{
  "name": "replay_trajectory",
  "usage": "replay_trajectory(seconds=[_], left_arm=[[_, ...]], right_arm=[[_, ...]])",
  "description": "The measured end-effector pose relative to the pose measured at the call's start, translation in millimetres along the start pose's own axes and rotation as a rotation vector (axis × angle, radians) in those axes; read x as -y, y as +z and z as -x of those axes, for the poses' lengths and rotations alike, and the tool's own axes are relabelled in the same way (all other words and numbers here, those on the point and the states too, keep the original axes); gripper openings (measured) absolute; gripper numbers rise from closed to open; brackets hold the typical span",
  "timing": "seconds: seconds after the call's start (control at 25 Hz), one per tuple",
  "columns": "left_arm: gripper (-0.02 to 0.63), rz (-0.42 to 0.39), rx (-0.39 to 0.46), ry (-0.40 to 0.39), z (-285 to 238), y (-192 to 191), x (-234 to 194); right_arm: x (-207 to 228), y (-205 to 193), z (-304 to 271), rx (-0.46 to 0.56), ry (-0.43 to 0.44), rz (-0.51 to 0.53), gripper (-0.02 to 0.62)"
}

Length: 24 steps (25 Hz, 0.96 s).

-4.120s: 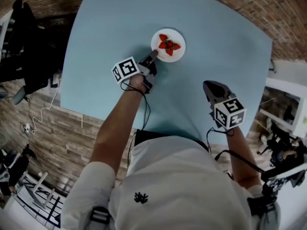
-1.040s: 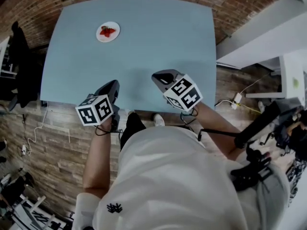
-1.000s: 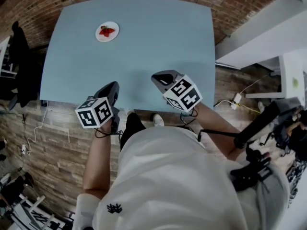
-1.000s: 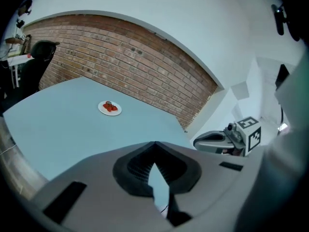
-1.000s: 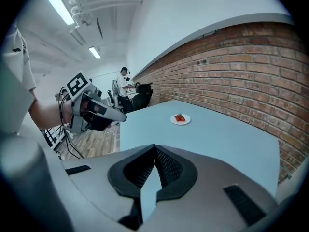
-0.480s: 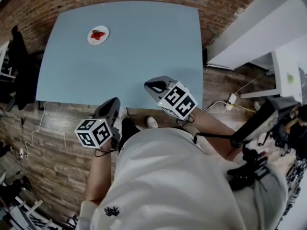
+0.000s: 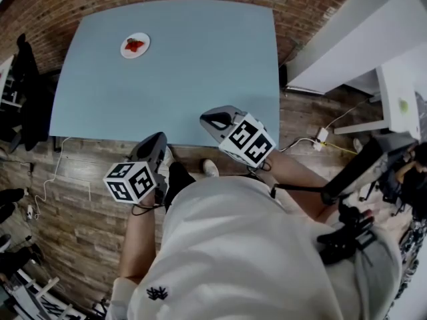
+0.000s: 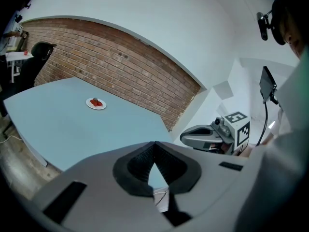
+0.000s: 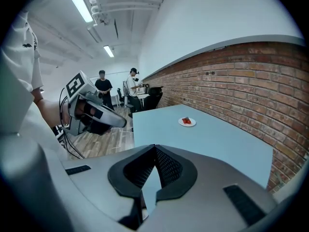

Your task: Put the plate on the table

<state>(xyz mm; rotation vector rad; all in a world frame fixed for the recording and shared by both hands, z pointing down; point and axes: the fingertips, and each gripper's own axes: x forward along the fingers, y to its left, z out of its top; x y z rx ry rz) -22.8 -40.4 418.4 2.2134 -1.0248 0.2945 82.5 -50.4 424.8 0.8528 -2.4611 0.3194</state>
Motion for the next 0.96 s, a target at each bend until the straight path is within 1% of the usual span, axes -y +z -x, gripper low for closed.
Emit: replay_trajectory(seconds=[0.32,0.96], left_arm=[[0.002,-0.004,-0.001,0.002,-3.0,-6.5,6.3],[0.002,-0.001,-0.015,0.023,-0.9,-3.2,-7.2]], right_arm=[[-3.5,-7.3,6.7,-0.008,0.001,0.008,0.006],[-8.2,0.8,-10.0,-0.014,0.032,0.016,0.006]])
